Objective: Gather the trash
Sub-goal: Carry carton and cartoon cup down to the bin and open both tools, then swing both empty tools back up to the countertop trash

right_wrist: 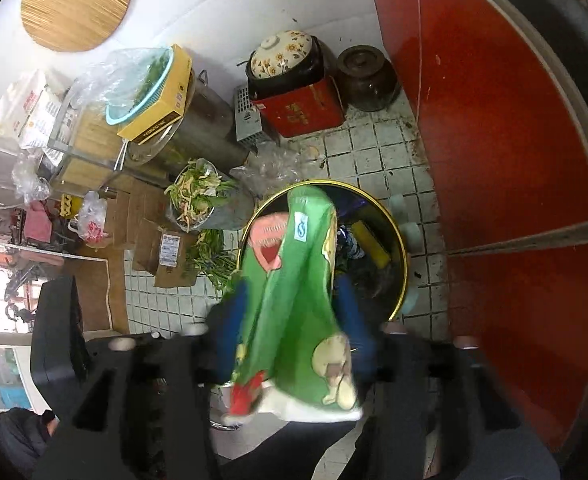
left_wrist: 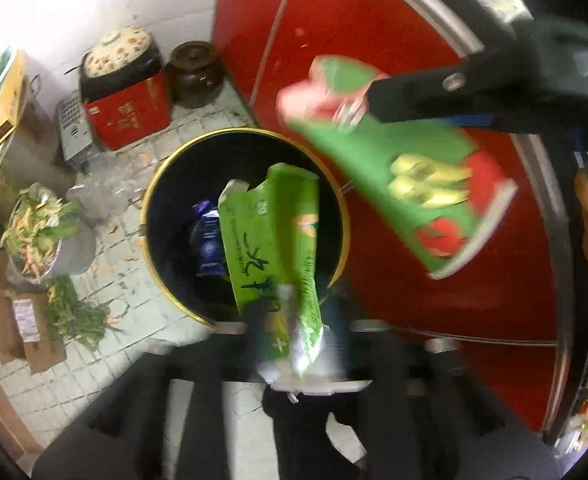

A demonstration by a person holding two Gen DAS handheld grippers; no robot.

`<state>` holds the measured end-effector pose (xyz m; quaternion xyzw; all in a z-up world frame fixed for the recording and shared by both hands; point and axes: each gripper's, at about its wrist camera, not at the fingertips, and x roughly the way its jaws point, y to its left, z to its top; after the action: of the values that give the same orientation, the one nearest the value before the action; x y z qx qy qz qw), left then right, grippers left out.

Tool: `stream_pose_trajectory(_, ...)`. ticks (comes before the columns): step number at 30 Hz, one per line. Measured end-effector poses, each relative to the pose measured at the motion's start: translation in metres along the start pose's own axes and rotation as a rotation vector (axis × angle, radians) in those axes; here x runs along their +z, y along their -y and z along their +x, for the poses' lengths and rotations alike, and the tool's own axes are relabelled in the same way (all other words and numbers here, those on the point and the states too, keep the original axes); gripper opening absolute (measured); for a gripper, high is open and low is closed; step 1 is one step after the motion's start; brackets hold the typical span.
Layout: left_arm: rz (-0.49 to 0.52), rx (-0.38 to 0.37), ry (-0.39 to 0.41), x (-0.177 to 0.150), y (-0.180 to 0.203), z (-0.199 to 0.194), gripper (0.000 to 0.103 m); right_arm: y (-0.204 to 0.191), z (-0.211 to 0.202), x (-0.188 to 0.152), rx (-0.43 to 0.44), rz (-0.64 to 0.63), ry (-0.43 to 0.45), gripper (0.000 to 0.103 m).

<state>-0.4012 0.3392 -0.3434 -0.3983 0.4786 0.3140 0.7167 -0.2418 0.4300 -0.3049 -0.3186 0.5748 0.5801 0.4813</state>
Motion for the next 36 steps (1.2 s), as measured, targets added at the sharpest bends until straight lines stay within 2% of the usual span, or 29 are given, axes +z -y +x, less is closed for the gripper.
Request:
stream_pose_trajectory(1, -0.019, 0.015, 0.013, -0.001, -0.005, -0.001, 0.082, 0.002, 0.001, 0.0, 0.005, 0.002, 0.003, 0.075)
stream_pose_trajectory(5, -0.047, 0.027, 0.028, -0.001, -0.013, -0.003, 0.082, 0.002, -0.004, -0.002, 0.021, 0.008, -0.01, 0.075)
stream_pose_trajectory(10, -0.04, 0.041, 0.036, -0.007, -0.008, -0.018, 0.082, 0.0, -0.029, -0.016, 0.003, -0.013, 0.009, 0.082)
stream_pose_trajectory(13, -0.02, 0.052, 0.04, -0.01, 0.001, -0.032, 0.082, 0.002, -0.055, -0.027, 0.01, -0.005, 0.022, 0.084)
stream_pose_trajectory(15, 0.016, 0.072, 0.045, -0.009, 0.015, -0.048, 0.083, 0.001, -0.087, -0.039, 0.009, -0.019, 0.061, 0.085)
stream_pose_trajectory(18, 0.078, 0.099, 0.062, -0.003, 0.04, -0.073, 0.089, 0.01, -0.146, -0.064, -0.026, 0.001, 0.141, 0.091)
stream_pose_trajectory(21, 0.169, 0.096, 0.071, 0.009, 0.085, -0.1, 0.094, 0.031, -0.221, -0.103, -0.089, 0.061, 0.26, 0.095)
stream_pose_trajectory(25, 0.359, 0.046, 0.128, 0.02, 0.176, -0.132, 0.097, 0.073, -0.312, -0.169, -0.204, 0.217, 0.412, 0.096)
stream_pose_trajectory(29, 0.619, -0.074, 0.13, 0.019, 0.286, -0.142, 0.097, 0.122, -0.389, -0.253, -0.366, 0.427, 0.549, 0.096)
stream_pose_trajectory(30, 0.716, -0.111, 0.133, 0.015, 0.323, -0.145, 0.097, 0.137, -0.409, -0.281, -0.42, 0.509, 0.578, 0.096)
stream_pose_trajectory(33, 0.91, -0.203, 0.141, -0.004, 0.403, -0.153, 0.097, 0.171, -0.449, -0.355, -0.506, 0.718, 0.637, 0.096)
stream_pose_trajectory(36, 1.013, -0.289, 0.101, -0.024, 0.467, -0.153, 0.097, 0.193, -0.477, -0.425, -0.583, 0.899, 0.688, 0.096)
